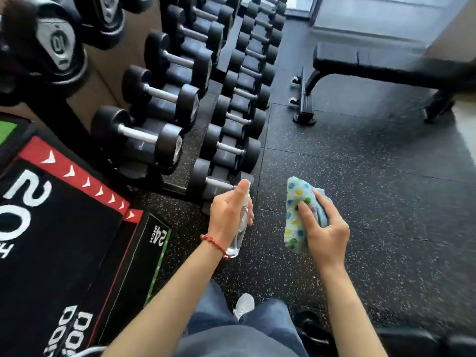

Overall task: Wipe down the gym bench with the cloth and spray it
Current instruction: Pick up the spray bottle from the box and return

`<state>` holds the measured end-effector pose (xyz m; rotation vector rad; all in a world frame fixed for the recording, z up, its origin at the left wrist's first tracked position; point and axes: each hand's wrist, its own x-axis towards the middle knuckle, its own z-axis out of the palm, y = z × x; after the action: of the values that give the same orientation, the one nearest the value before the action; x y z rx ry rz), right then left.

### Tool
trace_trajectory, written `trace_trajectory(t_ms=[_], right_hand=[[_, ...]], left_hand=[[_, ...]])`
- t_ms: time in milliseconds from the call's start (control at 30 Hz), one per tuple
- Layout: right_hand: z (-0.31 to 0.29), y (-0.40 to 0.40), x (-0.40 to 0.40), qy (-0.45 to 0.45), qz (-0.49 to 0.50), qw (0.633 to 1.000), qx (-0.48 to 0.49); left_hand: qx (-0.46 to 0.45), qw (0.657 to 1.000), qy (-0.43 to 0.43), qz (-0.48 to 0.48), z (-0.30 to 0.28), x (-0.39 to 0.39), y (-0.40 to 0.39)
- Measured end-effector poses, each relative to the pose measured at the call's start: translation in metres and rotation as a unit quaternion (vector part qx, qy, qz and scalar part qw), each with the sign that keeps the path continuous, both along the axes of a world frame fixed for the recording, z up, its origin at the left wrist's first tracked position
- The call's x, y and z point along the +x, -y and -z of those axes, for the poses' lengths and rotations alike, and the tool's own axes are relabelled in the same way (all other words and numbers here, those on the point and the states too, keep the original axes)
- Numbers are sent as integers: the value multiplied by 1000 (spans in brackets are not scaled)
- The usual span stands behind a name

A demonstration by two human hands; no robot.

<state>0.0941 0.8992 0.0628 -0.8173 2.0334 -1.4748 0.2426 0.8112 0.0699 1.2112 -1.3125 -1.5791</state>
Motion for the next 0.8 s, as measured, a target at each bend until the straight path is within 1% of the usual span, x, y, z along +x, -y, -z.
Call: trace_trajectory(t_ms=[133, 300, 433, 667, 767, 800], right_hand=[[4, -11, -45, 11, 56, 998, 6], [14, 0, -90, 21, 98, 995, 10], [21, 33, -133, 12, 120, 993, 14], [13, 112, -219, -29, 140, 989, 41], [7, 138, -243, -40, 140, 989, 33], [10, 152, -264, -34, 143, 988, 39]], left_hand=[[4, 1000, 11, 27, 1, -54, 6], [41, 997, 10, 67, 6, -118, 34], [58, 995, 4, 82, 14, -171, 72], [44, 995, 32, 79, 19, -258, 160], [25, 996, 34, 74, 13, -282, 187], [28, 996, 41, 76, 14, -302, 203]])
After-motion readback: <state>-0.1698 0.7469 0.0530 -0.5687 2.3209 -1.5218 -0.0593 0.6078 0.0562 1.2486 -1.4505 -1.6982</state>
